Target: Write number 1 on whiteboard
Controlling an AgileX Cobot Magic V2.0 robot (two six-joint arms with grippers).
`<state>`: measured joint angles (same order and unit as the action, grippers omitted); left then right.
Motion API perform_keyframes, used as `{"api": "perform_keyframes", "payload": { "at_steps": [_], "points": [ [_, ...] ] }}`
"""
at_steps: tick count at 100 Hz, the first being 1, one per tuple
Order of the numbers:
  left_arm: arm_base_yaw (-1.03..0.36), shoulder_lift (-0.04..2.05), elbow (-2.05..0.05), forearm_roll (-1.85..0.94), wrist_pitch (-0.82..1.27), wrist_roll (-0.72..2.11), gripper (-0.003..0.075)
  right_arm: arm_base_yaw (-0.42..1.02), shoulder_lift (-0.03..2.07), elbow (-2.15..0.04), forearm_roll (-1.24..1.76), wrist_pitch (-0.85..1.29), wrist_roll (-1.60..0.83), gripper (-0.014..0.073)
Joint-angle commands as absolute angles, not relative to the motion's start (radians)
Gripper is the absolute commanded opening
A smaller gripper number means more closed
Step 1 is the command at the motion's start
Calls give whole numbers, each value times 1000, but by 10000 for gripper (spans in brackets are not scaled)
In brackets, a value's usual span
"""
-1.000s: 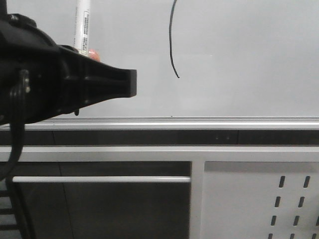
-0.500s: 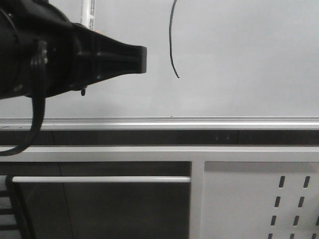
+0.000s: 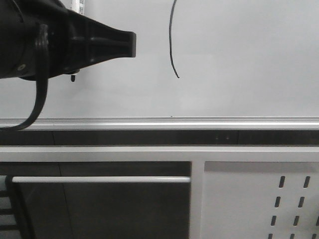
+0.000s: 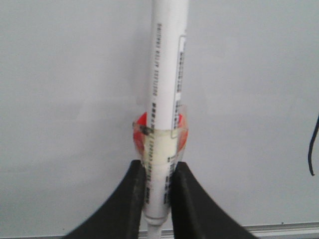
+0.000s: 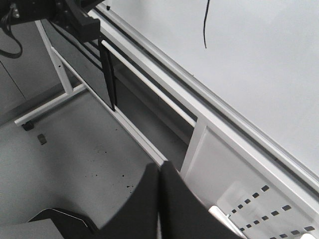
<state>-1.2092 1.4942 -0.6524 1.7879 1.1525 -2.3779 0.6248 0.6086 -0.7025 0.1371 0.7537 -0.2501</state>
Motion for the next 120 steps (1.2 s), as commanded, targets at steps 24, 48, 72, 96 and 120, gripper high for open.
{"api": "perform_keyframes", "payload": {
  "at_steps": [24, 48, 72, 96, 120],
  "points": [
    [-1140, 1473, -683, 1861, 1183, -2386, -18, 623, 608, -727, 133, 668, -249, -79],
    [-1109, 1473, -685, 1861, 1157, -2386, -18, 623, 608, -727, 121, 666, -249, -79],
    [-1093, 1473, -694, 1861, 1156, -2386, -18, 623, 608, -727, 120, 666, -249, -79],
    [-1053, 1473, -701, 1861, 1104, -2386, -18, 623, 608, -727, 120, 666, -249, -79],
    [-1029, 1473, -701, 1861, 1085, -2386, -18, 623, 608, -727, 120, 666, -249, -79]
  ]
}}
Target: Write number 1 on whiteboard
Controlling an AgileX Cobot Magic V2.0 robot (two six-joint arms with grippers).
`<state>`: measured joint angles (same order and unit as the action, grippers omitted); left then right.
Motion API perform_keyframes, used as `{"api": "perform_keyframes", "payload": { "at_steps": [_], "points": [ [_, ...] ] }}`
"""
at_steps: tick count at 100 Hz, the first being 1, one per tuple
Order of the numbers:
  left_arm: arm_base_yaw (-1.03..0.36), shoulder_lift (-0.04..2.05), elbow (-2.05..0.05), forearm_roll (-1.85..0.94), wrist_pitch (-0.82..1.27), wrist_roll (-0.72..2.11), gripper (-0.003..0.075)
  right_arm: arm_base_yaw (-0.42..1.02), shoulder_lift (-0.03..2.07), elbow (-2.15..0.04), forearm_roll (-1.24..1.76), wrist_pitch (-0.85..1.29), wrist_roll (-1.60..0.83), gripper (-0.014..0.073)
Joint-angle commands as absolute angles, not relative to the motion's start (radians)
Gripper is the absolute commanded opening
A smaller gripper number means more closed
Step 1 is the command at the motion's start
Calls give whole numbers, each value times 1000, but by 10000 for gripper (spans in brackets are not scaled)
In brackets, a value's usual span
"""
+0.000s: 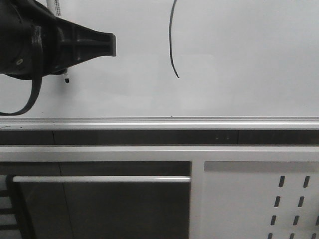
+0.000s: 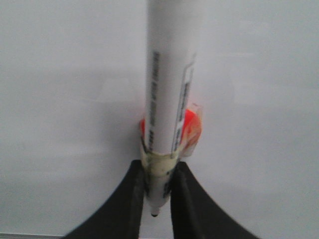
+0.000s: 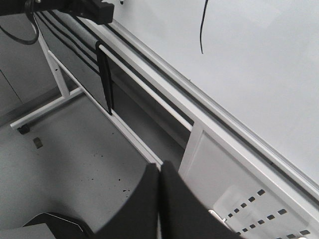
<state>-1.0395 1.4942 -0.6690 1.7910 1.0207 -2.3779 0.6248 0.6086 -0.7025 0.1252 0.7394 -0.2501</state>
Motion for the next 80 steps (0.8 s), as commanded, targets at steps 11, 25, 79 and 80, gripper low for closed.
{"api": "perform_keyframes", "payload": {
  "at_steps": [11, 25, 79, 80],
  "points": [
    [-1036, 1473, -701, 1861, 1088, -2386, -18, 623, 608, -727, 120, 666, -249, -79],
    [-1090, 1471, -701, 1861, 1159, -2354, -18, 623, 608, -727, 120, 666, -249, -79],
    [-967, 1391, -740, 1861, 745, -2314, -18, 623, 608, -727, 120, 666, -249, -79],
    [-964, 1391, -742, 1861, 740, -2314, -18, 623, 608, -727, 120, 666, -249, -79]
  ]
}}
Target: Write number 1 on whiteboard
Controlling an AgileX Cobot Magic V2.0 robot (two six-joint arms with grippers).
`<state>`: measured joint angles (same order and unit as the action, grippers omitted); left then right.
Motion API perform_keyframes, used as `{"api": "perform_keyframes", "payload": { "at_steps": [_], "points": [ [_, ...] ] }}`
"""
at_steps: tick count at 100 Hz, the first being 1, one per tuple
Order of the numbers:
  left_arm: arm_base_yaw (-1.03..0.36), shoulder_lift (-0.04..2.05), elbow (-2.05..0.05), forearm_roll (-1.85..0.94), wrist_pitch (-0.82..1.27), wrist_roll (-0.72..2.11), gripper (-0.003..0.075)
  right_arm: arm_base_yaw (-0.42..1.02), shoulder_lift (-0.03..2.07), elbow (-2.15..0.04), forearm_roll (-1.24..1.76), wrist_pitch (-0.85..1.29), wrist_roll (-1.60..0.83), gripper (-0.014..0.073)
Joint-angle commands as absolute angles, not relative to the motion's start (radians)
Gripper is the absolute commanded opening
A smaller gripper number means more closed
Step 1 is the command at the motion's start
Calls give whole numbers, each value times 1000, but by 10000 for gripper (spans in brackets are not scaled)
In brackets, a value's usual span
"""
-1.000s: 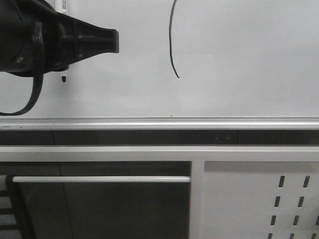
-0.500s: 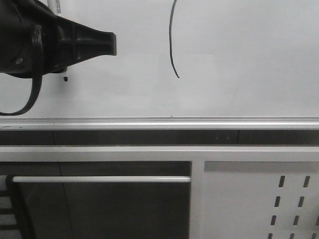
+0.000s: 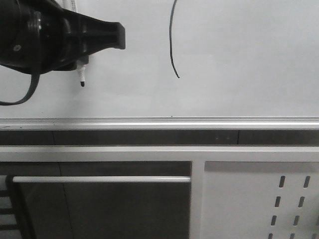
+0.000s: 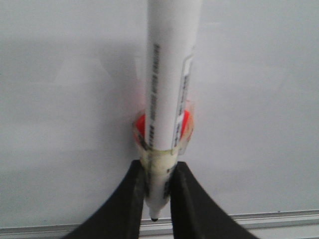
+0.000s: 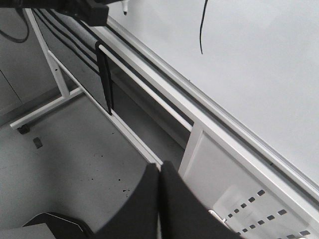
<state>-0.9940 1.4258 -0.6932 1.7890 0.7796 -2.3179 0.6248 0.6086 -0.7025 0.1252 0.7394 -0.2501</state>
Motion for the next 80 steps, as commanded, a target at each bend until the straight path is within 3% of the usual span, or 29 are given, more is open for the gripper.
{"api": "perform_keyframes", "payload": {
  "at_steps": [1, 29, 80],
  "points": [
    [-962, 1391, -744, 1861, 732, -2314, -18, 623, 608, -727, 120, 666, -249, -79],
    [-872, 1391, -811, 1861, 566, -2305, -18, 623, 608, -727, 119, 666, -249, -79],
    [-910, 1283, -807, 1861, 432, -2245, -18, 623, 608, -727, 119, 666, -249, -79]
  ]
}}
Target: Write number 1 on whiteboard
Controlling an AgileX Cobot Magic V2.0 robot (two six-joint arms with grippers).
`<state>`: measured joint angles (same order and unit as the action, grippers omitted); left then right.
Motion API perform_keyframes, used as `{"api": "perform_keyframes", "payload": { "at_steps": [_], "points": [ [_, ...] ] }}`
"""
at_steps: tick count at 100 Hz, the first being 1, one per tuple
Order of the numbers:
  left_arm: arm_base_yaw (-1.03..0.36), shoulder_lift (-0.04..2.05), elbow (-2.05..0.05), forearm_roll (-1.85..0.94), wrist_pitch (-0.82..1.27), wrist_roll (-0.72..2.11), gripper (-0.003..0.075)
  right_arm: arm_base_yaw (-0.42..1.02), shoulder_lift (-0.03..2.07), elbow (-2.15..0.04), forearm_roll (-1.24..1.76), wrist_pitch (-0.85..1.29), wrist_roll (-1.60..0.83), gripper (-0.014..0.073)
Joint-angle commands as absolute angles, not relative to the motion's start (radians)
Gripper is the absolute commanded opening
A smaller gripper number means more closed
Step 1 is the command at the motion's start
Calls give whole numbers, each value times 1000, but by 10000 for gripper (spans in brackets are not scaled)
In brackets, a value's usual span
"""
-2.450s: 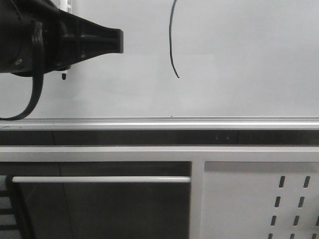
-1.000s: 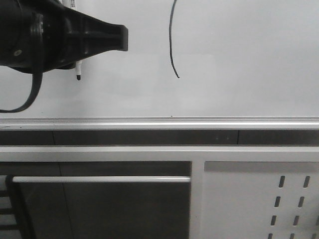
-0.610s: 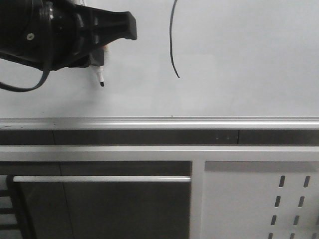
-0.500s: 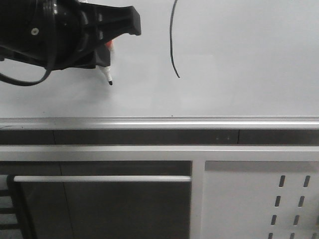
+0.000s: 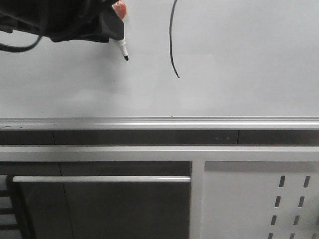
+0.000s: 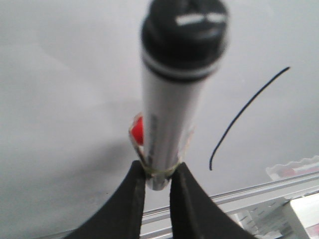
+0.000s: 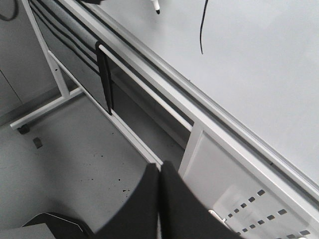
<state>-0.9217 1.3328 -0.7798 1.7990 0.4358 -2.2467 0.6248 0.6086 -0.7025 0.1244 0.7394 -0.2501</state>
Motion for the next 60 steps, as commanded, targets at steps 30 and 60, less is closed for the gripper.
{"api": "perform_keyframes", "payload": {
  "at_steps": [30, 60],
  "points": [
    [-811, 1273, -791, 1861, 240, -2245, -18, 623, 608, -727, 119, 666, -249, -79],
    [-800, 1266, -789, 1861, 189, -2230, -18, 623, 608, -727, 119, 666, -249, -79]
  ]
}}
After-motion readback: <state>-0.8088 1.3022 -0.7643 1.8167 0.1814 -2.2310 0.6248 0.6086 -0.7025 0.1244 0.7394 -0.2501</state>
